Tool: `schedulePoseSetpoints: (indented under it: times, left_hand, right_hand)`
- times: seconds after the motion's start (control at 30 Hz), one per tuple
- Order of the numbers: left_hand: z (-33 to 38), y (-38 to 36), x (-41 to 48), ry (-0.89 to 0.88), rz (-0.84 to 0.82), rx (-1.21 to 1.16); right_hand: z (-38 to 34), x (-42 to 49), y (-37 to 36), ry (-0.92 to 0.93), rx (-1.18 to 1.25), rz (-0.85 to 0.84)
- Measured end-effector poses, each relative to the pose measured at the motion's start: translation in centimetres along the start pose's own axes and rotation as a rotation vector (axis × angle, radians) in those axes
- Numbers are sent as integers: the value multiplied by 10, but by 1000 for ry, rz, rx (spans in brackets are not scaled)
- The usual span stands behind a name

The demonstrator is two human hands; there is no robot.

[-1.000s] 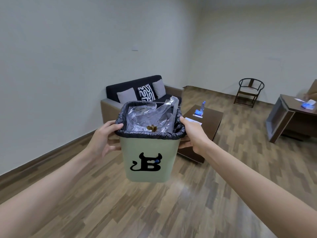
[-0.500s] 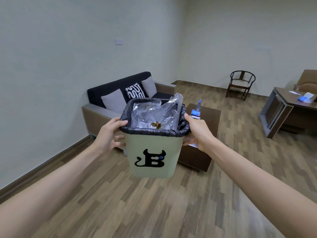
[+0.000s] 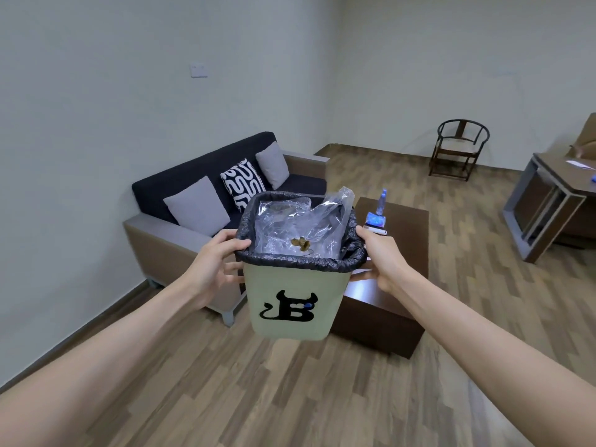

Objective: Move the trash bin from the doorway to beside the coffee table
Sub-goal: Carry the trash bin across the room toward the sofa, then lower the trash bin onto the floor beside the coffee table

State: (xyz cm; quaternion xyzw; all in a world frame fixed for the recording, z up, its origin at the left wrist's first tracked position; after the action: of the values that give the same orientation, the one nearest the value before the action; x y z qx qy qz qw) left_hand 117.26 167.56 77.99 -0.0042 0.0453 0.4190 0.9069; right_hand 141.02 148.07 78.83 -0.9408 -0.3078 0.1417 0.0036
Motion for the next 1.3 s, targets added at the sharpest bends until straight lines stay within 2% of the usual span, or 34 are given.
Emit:
schedulePoseSetpoints:
  times: [0.23,0.53,0.63,0.77,0.93,1.07,1.3]
  left_hand:
    - [-28,-4,130,56,-56,2]
    - [-60,-4,320,100,-297,143]
    - [-73,-4,371,150,-352,163]
    - [-116,-6,426,265,-342,170]
    - [-220,-3,474,467,-287,216]
    - [-340,-6,490,651,-265,267]
    - [-527,-30,499,822,-221,355]
  right_hand:
    - [8,118,-20,-50,-9,93]
    - [42,262,-45,-82,10,341]
    - [57,301,-53,-105,42,394]
    - [95,342,-60,-197,39,422]
    - [173,392,-59,-371,-40,365]
    - [276,436,-53,-508,-95,327]
    - [461,483,-22,-630,-53,459]
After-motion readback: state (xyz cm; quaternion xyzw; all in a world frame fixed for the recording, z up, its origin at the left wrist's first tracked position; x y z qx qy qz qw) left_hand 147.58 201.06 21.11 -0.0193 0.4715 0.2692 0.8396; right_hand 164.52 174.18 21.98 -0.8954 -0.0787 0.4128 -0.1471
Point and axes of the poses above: each hand's wrist, its own x-axis towards the middle knuckle, its own y-axis out of the back of the hand, z = x × y, the point moved 8 cm from there along x, towards the middle knuckle, and after that the axes turned 7 degrees about x, right-handed, at the moved point
